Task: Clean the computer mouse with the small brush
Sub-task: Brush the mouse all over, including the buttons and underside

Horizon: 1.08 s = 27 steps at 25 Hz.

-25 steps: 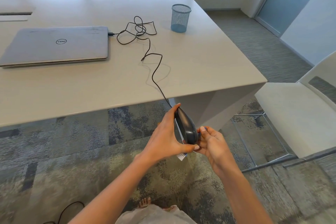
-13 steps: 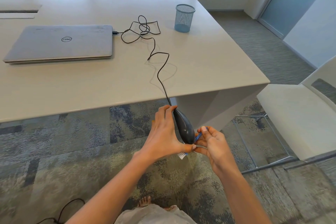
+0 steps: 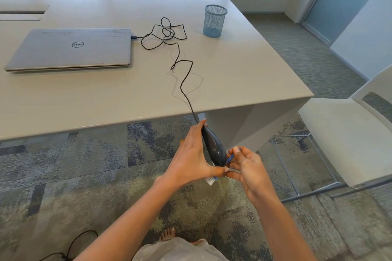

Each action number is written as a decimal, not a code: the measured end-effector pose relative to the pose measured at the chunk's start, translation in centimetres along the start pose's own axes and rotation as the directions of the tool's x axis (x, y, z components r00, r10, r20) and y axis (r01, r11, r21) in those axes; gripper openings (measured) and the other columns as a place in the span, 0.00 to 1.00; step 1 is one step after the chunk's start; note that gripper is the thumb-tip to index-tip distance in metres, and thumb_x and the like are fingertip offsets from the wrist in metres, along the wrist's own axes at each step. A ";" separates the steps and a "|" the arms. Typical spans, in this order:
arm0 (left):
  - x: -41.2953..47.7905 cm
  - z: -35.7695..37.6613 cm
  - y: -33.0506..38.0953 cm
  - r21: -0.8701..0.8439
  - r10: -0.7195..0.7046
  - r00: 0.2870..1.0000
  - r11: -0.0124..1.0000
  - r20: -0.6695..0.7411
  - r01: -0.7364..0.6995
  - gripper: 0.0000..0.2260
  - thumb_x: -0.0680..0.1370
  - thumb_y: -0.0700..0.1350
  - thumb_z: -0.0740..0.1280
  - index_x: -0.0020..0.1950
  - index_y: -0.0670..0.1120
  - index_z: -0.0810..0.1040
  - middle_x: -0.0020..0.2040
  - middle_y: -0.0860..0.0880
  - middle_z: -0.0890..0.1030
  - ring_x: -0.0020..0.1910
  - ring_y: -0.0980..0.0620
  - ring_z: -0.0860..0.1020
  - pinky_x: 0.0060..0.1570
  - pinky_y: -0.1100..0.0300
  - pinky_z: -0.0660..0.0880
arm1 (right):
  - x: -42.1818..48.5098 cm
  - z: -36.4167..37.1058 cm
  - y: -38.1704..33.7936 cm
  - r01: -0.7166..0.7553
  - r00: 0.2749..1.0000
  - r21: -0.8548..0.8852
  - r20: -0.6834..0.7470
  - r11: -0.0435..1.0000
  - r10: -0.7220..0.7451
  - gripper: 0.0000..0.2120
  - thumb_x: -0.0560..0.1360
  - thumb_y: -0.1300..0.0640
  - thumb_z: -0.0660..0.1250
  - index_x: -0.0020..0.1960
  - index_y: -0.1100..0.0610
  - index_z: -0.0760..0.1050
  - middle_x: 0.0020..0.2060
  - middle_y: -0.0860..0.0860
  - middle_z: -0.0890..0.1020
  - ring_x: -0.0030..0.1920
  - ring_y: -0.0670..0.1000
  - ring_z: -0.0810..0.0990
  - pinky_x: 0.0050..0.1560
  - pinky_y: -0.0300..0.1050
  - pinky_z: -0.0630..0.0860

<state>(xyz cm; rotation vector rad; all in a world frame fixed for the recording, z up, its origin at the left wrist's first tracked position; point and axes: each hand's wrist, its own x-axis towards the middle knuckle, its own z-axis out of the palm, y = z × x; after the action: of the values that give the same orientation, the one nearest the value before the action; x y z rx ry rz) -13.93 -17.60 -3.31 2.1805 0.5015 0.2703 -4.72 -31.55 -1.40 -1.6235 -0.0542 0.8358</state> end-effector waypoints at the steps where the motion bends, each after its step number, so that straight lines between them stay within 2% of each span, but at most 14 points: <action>1: 0.0 0.0 0.0 0.007 0.000 1.000 1.000 0.010 0.000 0.58 0.60 0.65 0.78 0.80 0.53 0.47 0.74 0.55 0.61 0.72 0.55 0.62 0.70 0.51 0.63 | 0.0 0.0 0.0 -0.002 1.000 0.004 -0.004 1.000 0.002 0.12 0.85 0.57 0.57 0.48 0.61 0.75 0.37 0.56 0.86 0.36 0.52 0.87 0.33 0.45 0.82; 5: -0.1 -0.2 0.0 -0.002 -0.021 0.999 1.000 0.039 0.021 0.58 0.60 0.65 0.76 0.79 0.56 0.44 0.75 0.54 0.60 0.72 0.49 0.64 0.68 0.46 0.68 | -0.2 0.2 0.0 0.008 1.000 0.059 -0.014 0.998 -0.007 0.11 0.85 0.58 0.58 0.47 0.61 0.74 0.35 0.52 0.86 0.34 0.50 0.86 0.33 0.43 0.82; 8: -0.2 -0.3 -0.2 0.012 -0.031 0.999 0.999 0.030 0.031 0.59 0.58 0.66 0.75 0.79 0.57 0.43 0.75 0.54 0.59 0.70 0.47 0.66 0.65 0.49 0.70 | -0.4 0.4 0.3 0.001 1.000 0.097 -0.014 0.995 0.001 0.11 0.84 0.58 0.58 0.47 0.61 0.74 0.36 0.52 0.86 0.36 0.51 0.85 0.34 0.43 0.81; 12: -0.4 -0.3 -0.3 -0.002 -0.031 0.999 1.000 0.028 0.031 0.57 0.58 0.67 0.76 0.78 0.56 0.47 0.74 0.56 0.59 0.71 0.51 0.64 0.69 0.49 0.67 | -0.4 0.4 0.7 -0.015 1.000 0.162 0.004 0.987 0.015 0.12 0.85 0.58 0.57 0.46 0.61 0.74 0.40 0.57 0.84 0.38 0.53 0.84 0.37 0.45 0.81; 18: -0.3 -0.2 0.0 -0.007 -0.028 0.999 1.000 0.038 0.028 0.58 0.59 0.63 0.79 0.79 0.54 0.47 0.75 0.54 0.59 0.73 0.51 0.63 0.71 0.45 0.65 | -0.3 -0.4 0.6 0.063 0.998 0.148 0.009 0.987 -0.065 0.12 0.84 0.58 0.58 0.45 0.59 0.76 0.37 0.53 0.85 0.36 0.48 0.85 0.38 0.41 0.82; 20: -0.3 -0.3 0.1 -0.013 -0.008 1.000 1.000 0.017 0.008 0.58 0.60 0.63 0.80 0.79 0.53 0.48 0.75 0.55 0.59 0.72 0.53 0.63 0.71 0.48 0.66 | -0.5 -0.4 0.3 0.134 0.991 0.062 -0.019 0.989 -0.133 0.11 0.83 0.57 0.60 0.46 0.59 0.77 0.39 0.53 0.86 0.40 0.50 0.86 0.41 0.43 0.83; 22: -0.5 -0.4 0.1 0.026 0.012 1.000 1.000 0.003 -0.012 0.59 0.60 0.65 0.80 0.79 0.53 0.47 0.76 0.55 0.59 0.72 0.53 0.64 0.69 0.51 0.65 | -0.9 -0.8 -0.3 0.263 0.961 -0.034 -0.077 0.964 -0.265 0.09 0.82 0.56 0.63 0.48 0.59 0.79 0.43 0.54 0.87 0.45 0.53 0.87 0.46 0.45 0.84; 25: -0.4 -0.5 -0.1 0.121 0.034 0.999 0.992 0.002 -0.034 0.59 0.60 0.67 0.79 0.80 0.53 0.46 0.76 0.54 0.59 0.72 0.52 0.64 0.70 0.49 0.64 | -2.1 -2.1 -2.0 0.487 0.866 0.022 -0.142 0.873 -0.480 0.09 0.80 0.55 0.65 0.52 0.57 0.82 0.46 0.55 0.88 0.48 0.55 0.87 0.47 0.44 0.84; 27: -0.4 -0.4 -0.1 0.143 0.045 0.999 0.989 -0.008 -0.043 0.59 0.61 0.67 0.78 0.79 0.53 0.47 0.76 0.54 0.60 0.70 0.52 0.65 0.69 0.48 0.66 | -3.1 -2.4 -2.8 0.586 0.808 0.059 -0.125 0.808 -0.576 0.09 0.80 0.55 0.65 0.53 0.57 0.82 0.46 0.55 0.88 0.48 0.55 0.88 0.47 0.44 0.84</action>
<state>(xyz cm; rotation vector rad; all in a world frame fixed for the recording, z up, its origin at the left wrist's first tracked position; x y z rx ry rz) -14.43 -17.43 -3.14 2.3325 0.4925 0.2776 -4.53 -34.33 2.55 -1.4345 -0.4182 0.2700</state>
